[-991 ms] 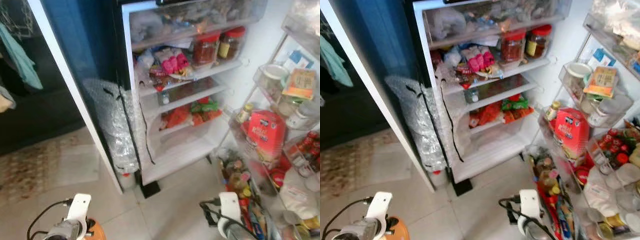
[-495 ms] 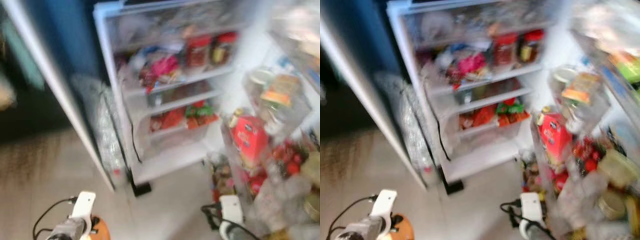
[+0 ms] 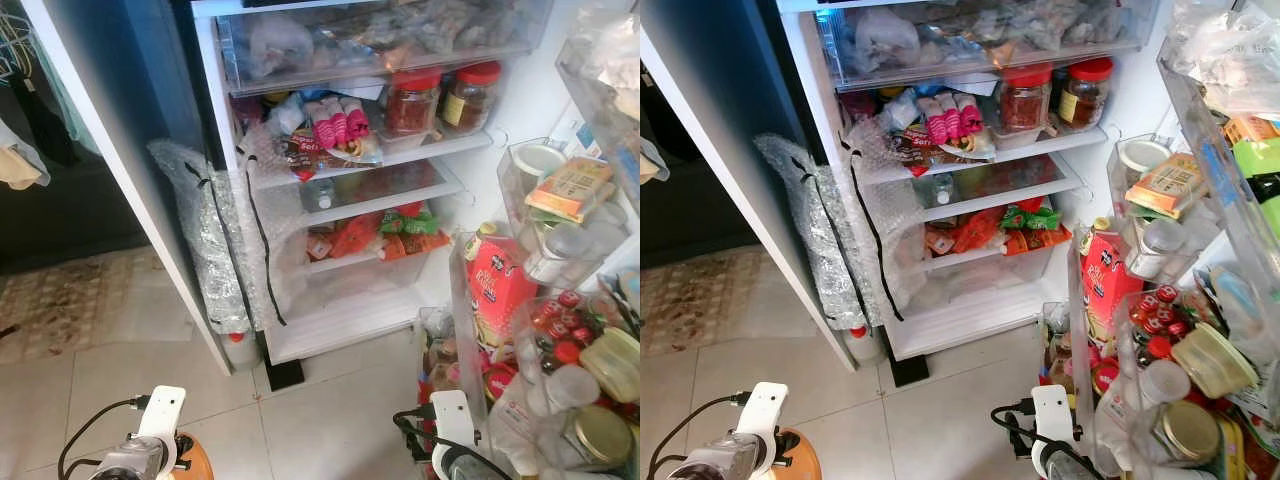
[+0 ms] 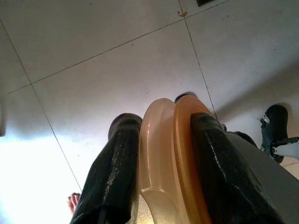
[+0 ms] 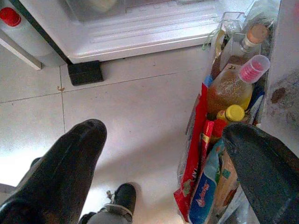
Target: Restocking fridge
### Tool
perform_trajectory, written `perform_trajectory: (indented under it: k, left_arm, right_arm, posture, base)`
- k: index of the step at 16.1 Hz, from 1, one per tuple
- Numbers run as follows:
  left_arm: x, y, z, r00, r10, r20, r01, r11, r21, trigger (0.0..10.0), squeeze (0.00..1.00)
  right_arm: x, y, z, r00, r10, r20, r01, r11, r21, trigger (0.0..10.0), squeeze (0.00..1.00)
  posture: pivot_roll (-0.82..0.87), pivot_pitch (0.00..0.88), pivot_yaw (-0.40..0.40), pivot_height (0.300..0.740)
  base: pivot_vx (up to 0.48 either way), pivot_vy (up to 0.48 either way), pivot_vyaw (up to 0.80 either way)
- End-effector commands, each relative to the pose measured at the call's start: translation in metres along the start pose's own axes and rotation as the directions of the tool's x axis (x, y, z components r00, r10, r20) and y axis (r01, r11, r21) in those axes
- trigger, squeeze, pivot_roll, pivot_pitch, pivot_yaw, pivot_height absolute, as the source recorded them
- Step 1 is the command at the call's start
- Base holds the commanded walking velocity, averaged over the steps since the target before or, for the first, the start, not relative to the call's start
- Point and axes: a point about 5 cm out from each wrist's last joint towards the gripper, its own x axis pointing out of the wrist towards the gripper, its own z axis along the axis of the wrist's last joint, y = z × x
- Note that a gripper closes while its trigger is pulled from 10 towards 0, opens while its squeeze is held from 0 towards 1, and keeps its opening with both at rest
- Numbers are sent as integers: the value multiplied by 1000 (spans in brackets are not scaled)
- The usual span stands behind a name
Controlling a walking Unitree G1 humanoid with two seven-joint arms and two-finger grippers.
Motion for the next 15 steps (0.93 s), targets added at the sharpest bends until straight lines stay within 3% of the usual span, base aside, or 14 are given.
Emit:
perform_trajectory:
  k: [1, 15]
  left_arm:
    - [0, -4, -12, 999, -22, -41, 22, 1000, 4, 10000, 0]
    - [0, -3, -11, 999, -21, -41, 22, 1000, 11, 10000, 0]
  right_arm:
    - [-2, -1, -6, 1000, 0, -22, 0, 1000, -1, 10000, 0]
    - [-1, 1, -6, 1000, 5, -26, -5, 1000, -5, 10000, 0]
  posture:
    - [-87, 97, -27, 740]
    - [-83, 98, -27, 740]
  base:
    - [0, 0, 0]
    - [0, 0, 0]
